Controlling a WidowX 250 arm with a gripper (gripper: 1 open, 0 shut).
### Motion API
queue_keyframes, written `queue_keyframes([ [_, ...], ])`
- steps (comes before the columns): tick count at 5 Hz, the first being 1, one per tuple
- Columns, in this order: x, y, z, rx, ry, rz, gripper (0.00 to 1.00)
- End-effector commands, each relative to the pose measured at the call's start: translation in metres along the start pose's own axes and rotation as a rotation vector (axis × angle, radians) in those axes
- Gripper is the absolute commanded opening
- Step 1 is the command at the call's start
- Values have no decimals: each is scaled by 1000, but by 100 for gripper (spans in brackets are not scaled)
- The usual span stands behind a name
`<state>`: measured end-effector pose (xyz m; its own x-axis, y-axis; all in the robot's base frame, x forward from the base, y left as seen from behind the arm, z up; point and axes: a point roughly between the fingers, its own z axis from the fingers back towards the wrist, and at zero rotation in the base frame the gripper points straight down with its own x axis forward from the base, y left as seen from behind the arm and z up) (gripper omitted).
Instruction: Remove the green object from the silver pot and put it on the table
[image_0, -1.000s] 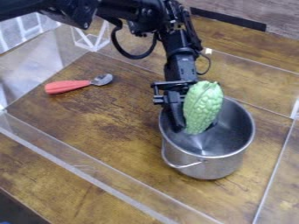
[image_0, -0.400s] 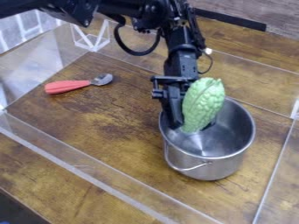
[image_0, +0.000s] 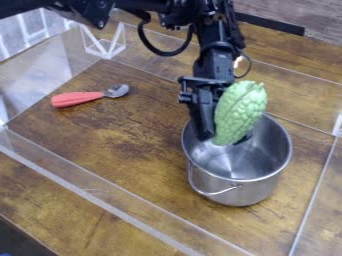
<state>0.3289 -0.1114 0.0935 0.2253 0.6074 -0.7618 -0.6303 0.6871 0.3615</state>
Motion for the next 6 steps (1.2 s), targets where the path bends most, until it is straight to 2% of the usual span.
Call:
queue_keyframes([
  [1, -52, 14, 25, -61, -116, -63, 0],
  [4, -76, 17, 19, -43, -182, -30, 0],
  [5, -71, 39, 22, -77, -183, 9, 0],
  [6, -51, 63, 24, -109, -186, 51, 0],
])
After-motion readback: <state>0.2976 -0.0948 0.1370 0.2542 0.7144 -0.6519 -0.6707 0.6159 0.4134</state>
